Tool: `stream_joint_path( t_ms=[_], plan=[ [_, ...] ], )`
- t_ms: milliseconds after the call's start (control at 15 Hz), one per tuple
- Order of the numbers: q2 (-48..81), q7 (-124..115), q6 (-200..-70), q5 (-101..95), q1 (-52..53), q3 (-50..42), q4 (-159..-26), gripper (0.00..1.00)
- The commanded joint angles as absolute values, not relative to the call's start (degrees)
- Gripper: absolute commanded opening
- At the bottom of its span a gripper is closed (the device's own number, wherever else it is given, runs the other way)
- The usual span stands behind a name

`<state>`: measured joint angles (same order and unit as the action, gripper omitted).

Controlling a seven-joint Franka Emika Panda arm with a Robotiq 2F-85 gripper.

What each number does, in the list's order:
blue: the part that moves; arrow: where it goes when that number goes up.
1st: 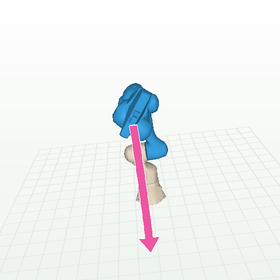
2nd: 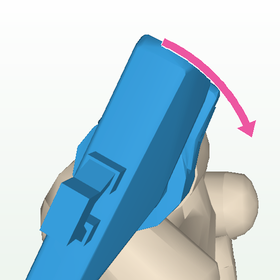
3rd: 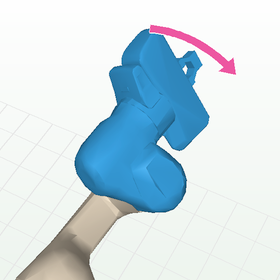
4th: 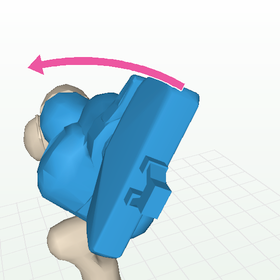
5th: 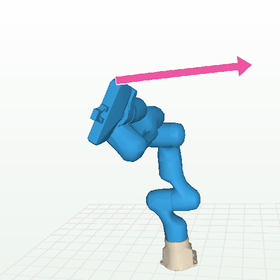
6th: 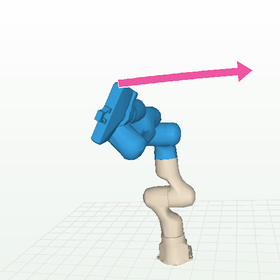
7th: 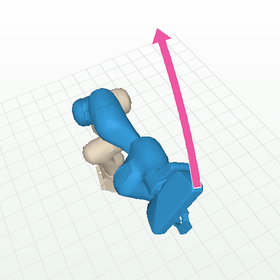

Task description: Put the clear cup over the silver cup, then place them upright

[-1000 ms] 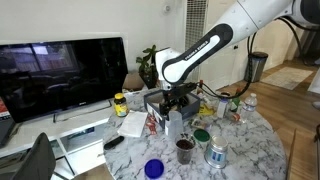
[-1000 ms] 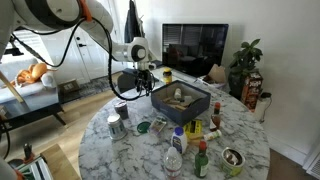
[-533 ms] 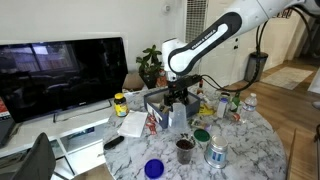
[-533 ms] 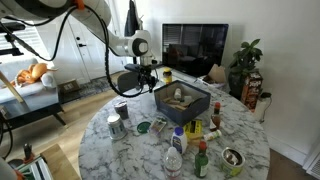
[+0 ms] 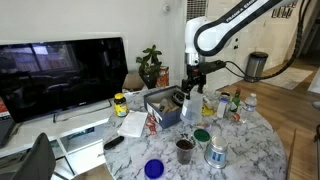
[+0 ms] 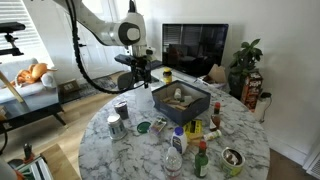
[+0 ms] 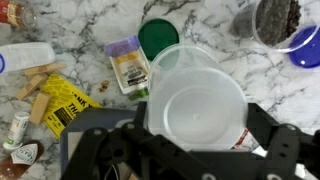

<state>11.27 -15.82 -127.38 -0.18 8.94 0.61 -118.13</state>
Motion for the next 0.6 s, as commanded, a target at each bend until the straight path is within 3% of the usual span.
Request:
stream_joint_path(
  t_ms=[0, 467, 533],
  plan=[
    [-0.63, -9.23, -133.57, 1.32, 7.31, 2.59, -132.11, 0.71],
    [-16.55, 2.41, -135.83, 7.24, 9.31, 5.05, -147.7, 0.71],
    [-10.61, -1.02, -135.23, 4.97, 7.98, 5.11, -142.22, 0.96]
  ],
)
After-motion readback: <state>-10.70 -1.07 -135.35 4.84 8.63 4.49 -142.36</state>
